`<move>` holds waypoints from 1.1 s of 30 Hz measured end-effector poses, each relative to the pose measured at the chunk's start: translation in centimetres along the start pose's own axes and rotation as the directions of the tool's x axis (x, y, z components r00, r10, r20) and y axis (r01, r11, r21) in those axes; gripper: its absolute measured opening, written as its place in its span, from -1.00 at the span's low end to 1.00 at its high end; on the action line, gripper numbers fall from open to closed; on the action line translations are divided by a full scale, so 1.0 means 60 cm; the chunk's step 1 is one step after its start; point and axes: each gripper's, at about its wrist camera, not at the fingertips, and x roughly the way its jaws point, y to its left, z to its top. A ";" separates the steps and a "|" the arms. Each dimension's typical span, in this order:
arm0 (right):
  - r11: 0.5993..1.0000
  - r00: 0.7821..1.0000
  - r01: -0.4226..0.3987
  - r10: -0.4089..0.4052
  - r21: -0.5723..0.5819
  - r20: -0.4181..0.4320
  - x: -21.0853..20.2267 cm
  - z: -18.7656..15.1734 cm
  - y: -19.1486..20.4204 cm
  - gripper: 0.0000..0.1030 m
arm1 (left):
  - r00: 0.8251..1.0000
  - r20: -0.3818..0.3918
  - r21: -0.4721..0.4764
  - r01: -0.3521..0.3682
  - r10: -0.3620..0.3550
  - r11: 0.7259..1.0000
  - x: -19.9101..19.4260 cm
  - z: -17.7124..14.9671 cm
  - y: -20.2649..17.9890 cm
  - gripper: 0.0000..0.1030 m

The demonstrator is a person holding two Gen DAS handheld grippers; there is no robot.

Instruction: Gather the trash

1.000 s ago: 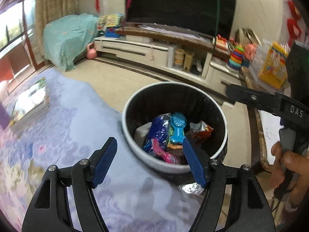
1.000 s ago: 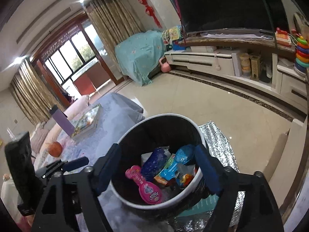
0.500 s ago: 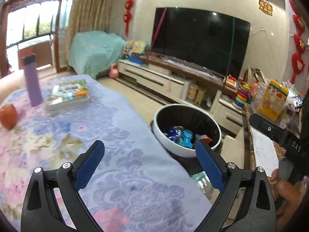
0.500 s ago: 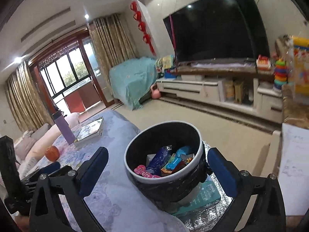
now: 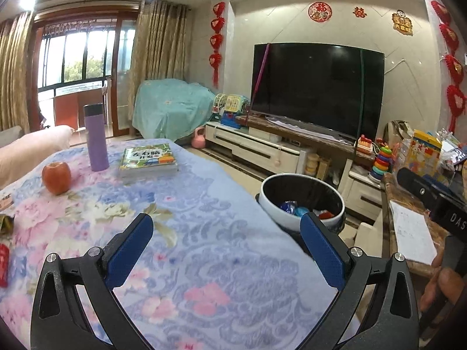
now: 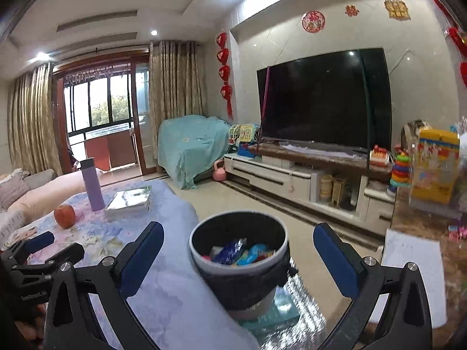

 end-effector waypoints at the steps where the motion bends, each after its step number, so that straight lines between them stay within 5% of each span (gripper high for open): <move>1: 1.000 1.000 -0.003 0.003 0.011 -0.002 0.000 -0.009 -0.002 1.00 | 1.000 0.008 0.005 -0.010 0.010 1.000 -0.007 -0.006 0.000 1.00; 33: 0.999 0.999 0.029 -0.028 0.022 -0.016 -0.040 -0.068 0.001 1.00 | 0.995 0.066 0.050 -0.084 0.081 0.995 -0.065 -0.046 -0.019 1.00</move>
